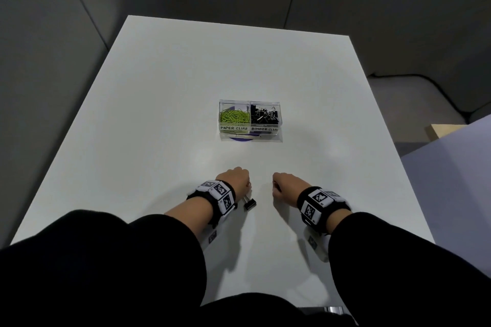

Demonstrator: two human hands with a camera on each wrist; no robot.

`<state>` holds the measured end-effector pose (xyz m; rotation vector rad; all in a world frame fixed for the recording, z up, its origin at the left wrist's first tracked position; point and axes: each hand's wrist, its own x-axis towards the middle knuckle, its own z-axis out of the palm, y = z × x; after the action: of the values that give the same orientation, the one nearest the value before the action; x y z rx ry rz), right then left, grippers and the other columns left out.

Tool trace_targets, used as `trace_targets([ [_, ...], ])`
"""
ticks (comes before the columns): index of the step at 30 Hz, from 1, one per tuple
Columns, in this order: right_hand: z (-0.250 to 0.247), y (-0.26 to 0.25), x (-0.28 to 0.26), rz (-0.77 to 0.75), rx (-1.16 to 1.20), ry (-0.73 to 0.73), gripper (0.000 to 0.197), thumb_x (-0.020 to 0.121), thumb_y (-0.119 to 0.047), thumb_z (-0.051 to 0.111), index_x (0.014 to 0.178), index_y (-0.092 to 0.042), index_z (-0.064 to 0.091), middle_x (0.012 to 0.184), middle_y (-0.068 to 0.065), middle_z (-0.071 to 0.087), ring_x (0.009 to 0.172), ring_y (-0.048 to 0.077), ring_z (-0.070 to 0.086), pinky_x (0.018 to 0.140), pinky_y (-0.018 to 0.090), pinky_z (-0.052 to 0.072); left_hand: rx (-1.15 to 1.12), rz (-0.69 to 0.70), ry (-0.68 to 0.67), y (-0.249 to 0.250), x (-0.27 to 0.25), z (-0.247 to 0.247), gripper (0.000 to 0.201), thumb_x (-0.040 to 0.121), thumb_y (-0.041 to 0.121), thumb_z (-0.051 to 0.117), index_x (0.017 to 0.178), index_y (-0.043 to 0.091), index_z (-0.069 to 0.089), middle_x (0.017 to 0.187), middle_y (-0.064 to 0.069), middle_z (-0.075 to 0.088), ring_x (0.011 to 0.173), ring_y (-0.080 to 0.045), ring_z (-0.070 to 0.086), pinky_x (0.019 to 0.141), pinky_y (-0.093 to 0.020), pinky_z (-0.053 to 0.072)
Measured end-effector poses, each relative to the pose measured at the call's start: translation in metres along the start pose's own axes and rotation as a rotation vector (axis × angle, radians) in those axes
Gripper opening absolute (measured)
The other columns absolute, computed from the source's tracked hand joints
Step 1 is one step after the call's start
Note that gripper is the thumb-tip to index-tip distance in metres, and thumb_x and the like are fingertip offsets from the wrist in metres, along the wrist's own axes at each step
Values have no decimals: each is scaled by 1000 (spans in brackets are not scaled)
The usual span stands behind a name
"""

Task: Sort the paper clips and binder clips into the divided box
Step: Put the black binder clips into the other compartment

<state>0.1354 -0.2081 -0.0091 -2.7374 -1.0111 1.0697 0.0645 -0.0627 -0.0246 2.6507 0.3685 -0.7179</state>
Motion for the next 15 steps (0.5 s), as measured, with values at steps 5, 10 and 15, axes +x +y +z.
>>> trace_targets([
  [5, -3, -10, -7, 0, 8, 30, 17, 95, -18, 38, 109, -10, 41, 100, 17, 62, 85, 31, 55, 69, 31, 34, -132, -17, 31, -12, 0, -4, 28, 90, 32, 53, 106, 10, 50, 112, -8, 58, 100, -29, 58, 84, -38, 46],
  [10, 8, -36, -6, -15, -23, 20, 31, 98, -30, 32, 113, -8, 48, 112, 15, 63, 101, 33, 58, 75, 33, 37, -10, -146, 66, -17, -2, -8, 44, 80, 53, 56, 94, 11, 55, 93, -7, 62, 89, -26, 61, 68, -31, 44],
  [15, 19, -57, 2, 12, -49, -7, 40, 90, -40, 47, 112, -6, 48, 113, 14, 62, 103, 31, 58, 74, 33, 37, -4, -126, -2, -10, -1, -9, 20, 82, 27, 55, 68, 12, 54, 77, -6, 60, 76, -25, 57, 60, -25, 39],
])
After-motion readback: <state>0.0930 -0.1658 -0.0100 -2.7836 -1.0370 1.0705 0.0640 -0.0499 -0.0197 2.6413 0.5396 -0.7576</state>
